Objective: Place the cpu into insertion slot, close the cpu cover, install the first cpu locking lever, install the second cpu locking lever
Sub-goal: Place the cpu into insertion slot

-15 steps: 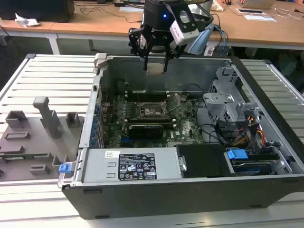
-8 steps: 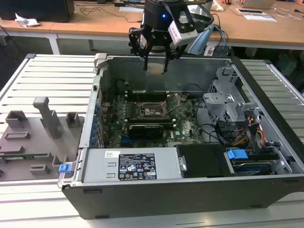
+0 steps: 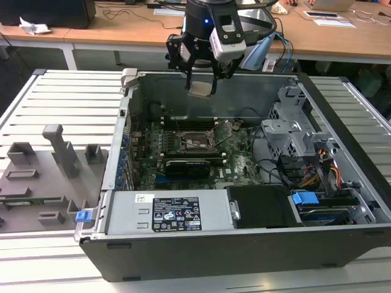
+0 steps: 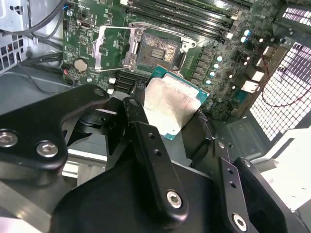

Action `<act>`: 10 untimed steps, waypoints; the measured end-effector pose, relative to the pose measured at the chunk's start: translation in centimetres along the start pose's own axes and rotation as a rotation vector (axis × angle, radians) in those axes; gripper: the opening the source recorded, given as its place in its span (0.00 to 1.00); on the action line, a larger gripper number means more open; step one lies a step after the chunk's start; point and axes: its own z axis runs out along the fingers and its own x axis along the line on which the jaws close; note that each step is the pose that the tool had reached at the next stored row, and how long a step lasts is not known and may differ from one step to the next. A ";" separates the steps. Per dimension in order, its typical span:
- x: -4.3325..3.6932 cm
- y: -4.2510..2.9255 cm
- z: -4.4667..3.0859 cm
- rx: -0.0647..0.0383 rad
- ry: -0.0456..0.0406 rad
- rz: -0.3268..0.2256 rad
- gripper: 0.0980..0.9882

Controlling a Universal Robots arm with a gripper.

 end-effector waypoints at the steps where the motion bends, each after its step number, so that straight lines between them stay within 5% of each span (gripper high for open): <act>1: 0.00 0.00 0.01 0.000 -0.0007 0.008 0.50; 10: 0.00 0.00 0.04 -0.002 -0.0066 0.076 0.50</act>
